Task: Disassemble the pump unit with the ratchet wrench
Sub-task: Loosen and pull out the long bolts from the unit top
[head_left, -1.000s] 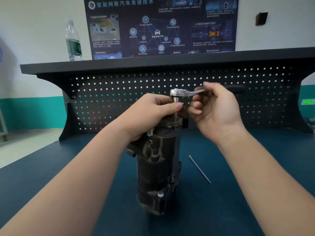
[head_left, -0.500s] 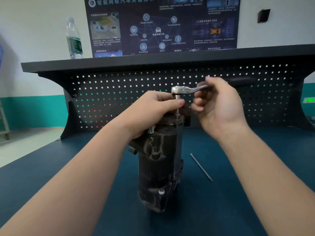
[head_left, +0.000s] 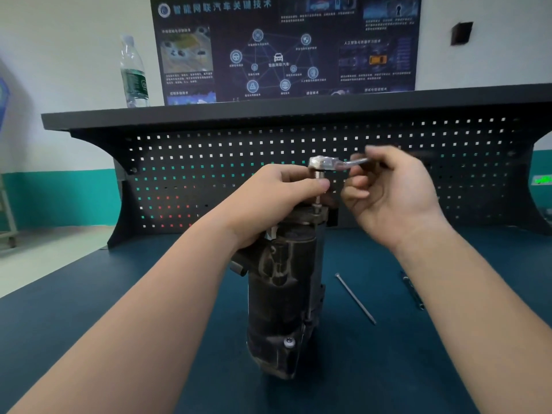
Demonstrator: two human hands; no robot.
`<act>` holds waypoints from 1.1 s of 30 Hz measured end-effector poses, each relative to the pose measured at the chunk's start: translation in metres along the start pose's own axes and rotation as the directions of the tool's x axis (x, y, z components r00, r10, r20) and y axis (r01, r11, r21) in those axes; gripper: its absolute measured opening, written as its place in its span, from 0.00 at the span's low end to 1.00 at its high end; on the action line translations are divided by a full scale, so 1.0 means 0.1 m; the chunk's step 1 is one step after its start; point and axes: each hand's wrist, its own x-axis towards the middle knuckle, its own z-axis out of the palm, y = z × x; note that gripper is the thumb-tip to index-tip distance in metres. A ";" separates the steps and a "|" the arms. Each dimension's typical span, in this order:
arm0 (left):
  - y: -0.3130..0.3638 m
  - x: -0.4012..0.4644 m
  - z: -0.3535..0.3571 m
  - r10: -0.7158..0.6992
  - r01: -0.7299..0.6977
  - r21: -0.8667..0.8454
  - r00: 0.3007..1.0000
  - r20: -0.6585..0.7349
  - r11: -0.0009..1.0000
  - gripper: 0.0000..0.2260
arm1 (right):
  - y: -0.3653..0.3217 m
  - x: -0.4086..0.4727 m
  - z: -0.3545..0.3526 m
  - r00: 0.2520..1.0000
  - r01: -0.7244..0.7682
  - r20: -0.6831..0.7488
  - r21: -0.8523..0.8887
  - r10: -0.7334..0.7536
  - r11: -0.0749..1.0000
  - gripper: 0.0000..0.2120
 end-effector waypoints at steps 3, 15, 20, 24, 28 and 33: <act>0.00 -0.01 -0.02 -0.003 0.003 -0.031 1.000 -0.008 0.999 0.05 | 0.05 0.05 -0.02 0.995 -0.091 -0.036 0.125 0.096 0.988 0.13; 0.00 -0.02 0.01 -0.003 0.003 -0.020 1.000 -0.002 1.000 0.06 | 0.08 -0.01 -0.01 0.887 0.463 0.150 -0.305 -0.438 0.832 0.14; 0.02 0.00 0.03 -0.014 0.018 0.049 0.996 -0.086 0.999 0.06 | 0.11 0.09 -0.02 1.000 -0.015 -0.013 0.083 0.016 0.996 0.14; 0.01 0.01 0.02 -0.022 0.026 0.029 0.994 -0.106 0.999 0.05 | 0.13 -0.07 0.01 0.698 0.710 0.350 -0.450 -0.625 0.541 0.12; 0.01 -0.01 0.02 -0.002 0.002 0.008 0.999 -0.044 1.000 0.06 | 0.07 -0.08 0.03 0.639 0.756 0.461 -0.522 -0.615 0.395 0.12; 0.05 -0.04 0.06 0.001 -0.001 -0.009 1.000 -0.001 1.000 0.09 | -0.02 0.09 -0.06 0.988 -0.156 0.003 0.095 0.157 0.983 0.13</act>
